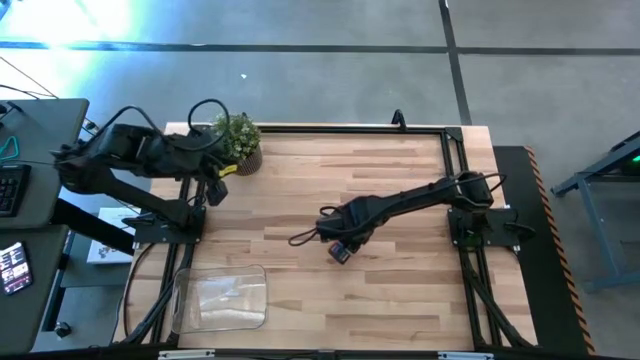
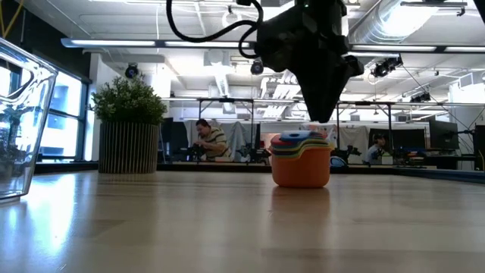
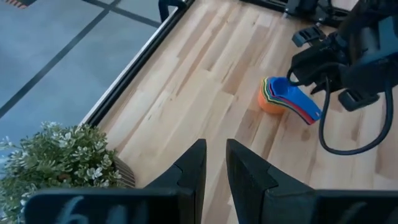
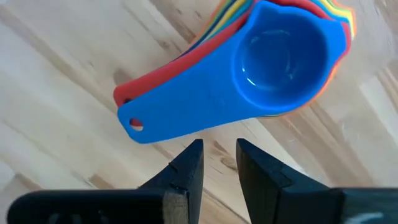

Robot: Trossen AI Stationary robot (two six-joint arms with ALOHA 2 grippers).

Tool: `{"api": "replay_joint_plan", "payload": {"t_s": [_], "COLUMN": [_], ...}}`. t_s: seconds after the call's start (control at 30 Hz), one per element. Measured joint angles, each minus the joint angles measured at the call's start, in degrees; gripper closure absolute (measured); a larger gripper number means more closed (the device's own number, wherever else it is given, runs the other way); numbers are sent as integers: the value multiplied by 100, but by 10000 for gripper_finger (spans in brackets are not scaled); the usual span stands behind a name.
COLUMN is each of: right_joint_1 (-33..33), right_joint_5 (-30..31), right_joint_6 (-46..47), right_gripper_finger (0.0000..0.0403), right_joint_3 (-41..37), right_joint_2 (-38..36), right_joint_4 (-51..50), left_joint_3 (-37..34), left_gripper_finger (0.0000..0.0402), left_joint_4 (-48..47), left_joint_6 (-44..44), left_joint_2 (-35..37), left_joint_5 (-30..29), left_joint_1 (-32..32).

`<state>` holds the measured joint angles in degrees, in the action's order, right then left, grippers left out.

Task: Nest measuring cups in basket
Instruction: Stack the blue measuring cup on top of the red measuring cup

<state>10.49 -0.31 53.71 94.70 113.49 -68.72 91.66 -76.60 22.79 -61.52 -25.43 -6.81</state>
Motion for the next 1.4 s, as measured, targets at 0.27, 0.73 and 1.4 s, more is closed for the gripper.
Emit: {"api": "replay_joint_plan", "payload": {"t_s": [0.27, 0.73, 1.4], "right_joint_1": [147, 382, 379], "right_joint_5": [65, 131, -297], "right_joint_6": [843, 1852, 2098], "right_gripper_finger": [315, 315, 315], "right_joint_3": [0, 0, 2], "right_joint_2": [97, 484, 614], "right_joint_4": [-23, 31, 323], "left_joint_3": [2, 2, 2], "left_gripper_finger": [348, 348, 348], "left_joint_4": [-13, -9, -23], "left_joint_6": [-6, -395, -505], "left_joint_2": [319, 564, 560], "left_joint_5": [254, 260, 258], "left_joint_1": [0, 2, 2]}}
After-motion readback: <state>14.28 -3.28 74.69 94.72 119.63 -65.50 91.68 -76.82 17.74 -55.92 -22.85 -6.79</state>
